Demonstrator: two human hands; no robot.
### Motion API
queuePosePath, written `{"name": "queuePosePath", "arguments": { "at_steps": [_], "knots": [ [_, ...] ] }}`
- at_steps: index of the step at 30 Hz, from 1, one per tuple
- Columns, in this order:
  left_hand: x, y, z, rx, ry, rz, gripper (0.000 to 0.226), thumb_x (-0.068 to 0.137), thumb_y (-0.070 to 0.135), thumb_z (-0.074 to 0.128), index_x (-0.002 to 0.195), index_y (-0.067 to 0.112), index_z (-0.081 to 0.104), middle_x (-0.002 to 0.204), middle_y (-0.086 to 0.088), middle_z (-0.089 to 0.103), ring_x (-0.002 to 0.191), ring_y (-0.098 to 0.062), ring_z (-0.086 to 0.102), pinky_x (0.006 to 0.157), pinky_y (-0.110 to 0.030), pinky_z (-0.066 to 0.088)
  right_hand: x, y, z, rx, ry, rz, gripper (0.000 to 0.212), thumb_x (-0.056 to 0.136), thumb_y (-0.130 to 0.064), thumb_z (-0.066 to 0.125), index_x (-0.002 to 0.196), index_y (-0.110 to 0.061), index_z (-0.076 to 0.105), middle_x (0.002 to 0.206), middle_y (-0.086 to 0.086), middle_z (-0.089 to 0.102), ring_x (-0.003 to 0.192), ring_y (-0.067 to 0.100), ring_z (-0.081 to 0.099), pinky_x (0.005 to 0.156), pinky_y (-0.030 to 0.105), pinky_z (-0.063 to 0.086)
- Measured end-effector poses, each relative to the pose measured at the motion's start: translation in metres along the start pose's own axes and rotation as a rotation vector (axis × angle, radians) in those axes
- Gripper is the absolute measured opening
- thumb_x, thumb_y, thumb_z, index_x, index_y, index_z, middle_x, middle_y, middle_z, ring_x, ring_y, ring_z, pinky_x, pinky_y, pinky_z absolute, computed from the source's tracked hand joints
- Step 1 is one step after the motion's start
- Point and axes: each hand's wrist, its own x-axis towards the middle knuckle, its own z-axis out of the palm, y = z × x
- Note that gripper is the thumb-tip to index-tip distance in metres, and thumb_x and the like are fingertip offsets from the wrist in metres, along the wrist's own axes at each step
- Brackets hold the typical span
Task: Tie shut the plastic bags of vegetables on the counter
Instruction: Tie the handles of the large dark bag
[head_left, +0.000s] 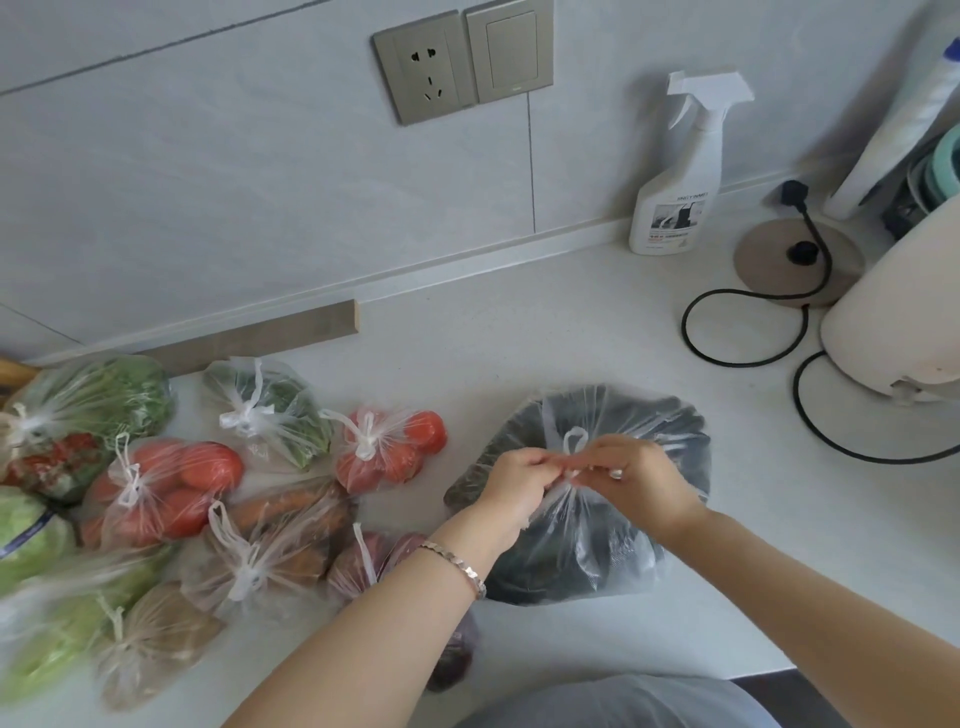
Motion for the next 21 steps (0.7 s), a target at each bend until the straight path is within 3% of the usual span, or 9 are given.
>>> {"name": "queuePosePath", "arguments": {
  "at_steps": [1, 3, 6, 9, 12, 16, 19, 21],
  "knots": [
    [0.002, 0.001, -0.002, 0.002, -0.015, -0.017, 0.017, 0.092, 0.007, 0.049, 0.092, 0.003, 0.066, 0.066, -0.001, 0.054, 0.051, -0.002, 0.048, 0.043, -0.006, 0.035, 0.000, 0.002, 0.002, -0.131, 0.040, -0.130, 0.013, 0.079, -0.018, 0.065, 0.087, -0.015, 0.075, 0.072, -0.003, 0.068, 0.061, 0.010, 0.063, 0.061, 0.016, 0.049],
    [0.001, 0.004, -0.004, 0.013, -0.032, -0.038, 0.017, 0.092, 0.006, 0.050, 0.083, 0.005, 0.065, 0.064, -0.001, 0.052, 0.053, -0.005, 0.045, 0.042, -0.007, 0.035, 0.001, 0.006, 0.002, -0.306, 0.063, -0.309, 0.030, 0.083, -0.031, 0.052, 0.081, -0.010, 0.074, 0.072, 0.002, 0.069, 0.063, 0.015, 0.065, 0.059, 0.020, 0.052],
    [0.002, 0.009, -0.001, 0.062, 0.010, -0.043, 0.022, 0.089, 0.004, 0.052, 0.069, 0.006, 0.061, 0.056, -0.002, 0.046, 0.047, -0.006, 0.042, 0.039, -0.009, 0.033, 0.003, 0.007, -0.001, -0.457, 0.084, -0.404, 0.030, 0.083, -0.033, 0.050, 0.074, -0.013, 0.071, 0.082, 0.000, 0.065, 0.074, 0.013, 0.057, 0.051, 0.023, 0.053],
    [0.004, 0.008, 0.005, 0.192, 0.069, 0.033, 0.017, 0.085, 0.006, 0.056, 0.070, 0.002, 0.063, 0.054, -0.005, 0.047, 0.054, -0.013, 0.043, 0.053, -0.020, 0.036, 0.004, 0.009, -0.005, -0.500, 0.077, -0.452, 0.033, 0.087, -0.036, 0.047, 0.075, -0.017, 0.071, 0.084, -0.001, 0.064, 0.081, 0.010, 0.046, 0.062, 0.026, 0.052],
    [0.005, 0.003, 0.005, 0.340, 0.146, 0.092, 0.018, 0.084, 0.010, 0.058, 0.076, -0.002, 0.069, 0.071, -0.015, 0.065, 0.067, -0.019, 0.054, 0.068, -0.029, 0.041, -0.006, 0.010, -0.007, -0.385, -0.003, -0.455, 0.045, 0.096, -0.037, 0.035, 0.079, -0.016, 0.071, 0.088, -0.001, 0.065, 0.087, 0.011, 0.049, 0.078, 0.024, 0.044],
    [0.013, -0.003, 0.008, 0.440, 0.206, 0.087, 0.021, 0.085, 0.007, 0.054, 0.083, -0.005, 0.071, 0.090, -0.019, 0.070, 0.084, -0.026, 0.063, 0.076, -0.031, 0.048, -0.025, 0.012, 0.000, -0.384, -0.059, -0.405, 0.048, 0.097, -0.036, 0.032, 0.076, -0.016, 0.070, 0.091, -0.004, 0.066, 0.088, 0.011, 0.048, 0.079, 0.026, 0.043],
    [0.015, -0.001, 0.015, 0.508, 0.230, 0.093, 0.023, 0.087, 0.005, 0.051, 0.084, -0.005, 0.071, 0.081, -0.015, 0.067, 0.078, -0.021, 0.058, 0.073, -0.029, 0.044, -0.023, 0.013, -0.005, -0.390, -0.080, -0.326, 0.034, 0.091, -0.031, 0.045, 0.074, -0.016, 0.069, 0.089, -0.004, 0.067, 0.087, 0.010, 0.045, 0.080, 0.025, 0.043],
    [0.013, 0.003, 0.016, 0.551, 0.232, 0.113, 0.024, 0.088, 0.005, 0.049, 0.086, -0.005, 0.070, 0.082, -0.015, 0.065, 0.078, -0.021, 0.055, 0.074, -0.029, 0.043, -0.015, 0.006, -0.012, -0.402, -0.179, -0.179, 0.019, 0.085, -0.027, 0.055, 0.077, -0.018, 0.070, 0.089, -0.007, 0.065, 0.087, 0.008, 0.043, 0.085, 0.030, 0.046]
  ]
}}
